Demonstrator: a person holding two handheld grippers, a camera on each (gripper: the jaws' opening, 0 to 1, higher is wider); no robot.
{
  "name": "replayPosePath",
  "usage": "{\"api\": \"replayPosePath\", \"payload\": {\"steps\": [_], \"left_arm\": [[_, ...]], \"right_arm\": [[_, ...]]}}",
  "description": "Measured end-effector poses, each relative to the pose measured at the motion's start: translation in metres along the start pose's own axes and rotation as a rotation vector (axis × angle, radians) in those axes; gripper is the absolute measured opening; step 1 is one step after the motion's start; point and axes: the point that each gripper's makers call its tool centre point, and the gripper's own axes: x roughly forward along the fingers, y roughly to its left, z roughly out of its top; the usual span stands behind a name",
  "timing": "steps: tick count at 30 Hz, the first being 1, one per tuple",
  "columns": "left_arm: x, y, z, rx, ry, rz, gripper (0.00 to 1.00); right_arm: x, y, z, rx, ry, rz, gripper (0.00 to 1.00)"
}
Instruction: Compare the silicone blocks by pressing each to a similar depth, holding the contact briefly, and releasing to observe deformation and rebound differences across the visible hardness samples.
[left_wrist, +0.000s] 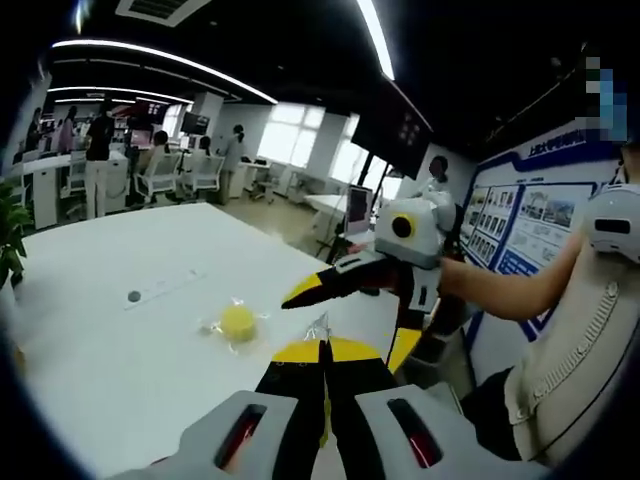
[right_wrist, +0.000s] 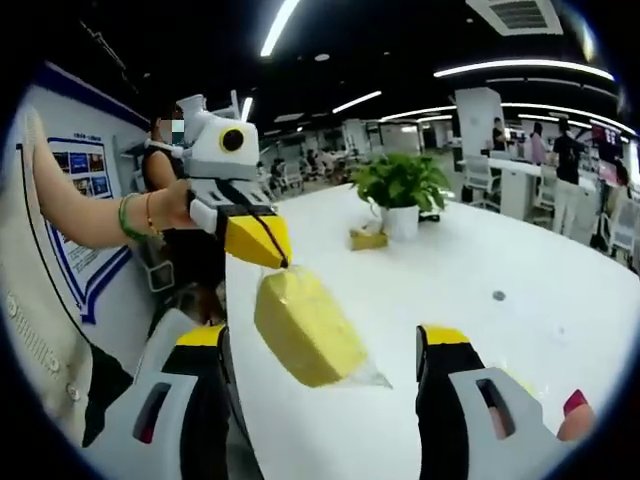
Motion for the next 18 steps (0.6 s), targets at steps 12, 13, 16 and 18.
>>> {"api": "replayPosePath", "payload": {"steps": [12, 13, 16, 18], "left_arm": [[0.012, -0.003, -0.009, 0.043, 0.062, -0.066, 0.00], [0.012, -0.004, -0.008, 0.042, 0.063, -0.071, 0.00], [0.013, -0.004, -0.007, 0.047, 0.060, -0.086, 0.00], [0.014, -0.003, -0.006, 0.049, 0.062, -0.087, 0.00]], "right_arm": [[0.032, 0.001, -0.014, 0.006, 0.086, 0.146, 0.65], [0.033, 0.003, -0.017, 0.000, 0.099, 0.156, 0.64], [0.037, 0.007, -0.023, -0.022, 0.129, 0.172, 0.56], [0.037, 0.007, -0.023, -0.021, 0.131, 0.177, 0.46]]}}
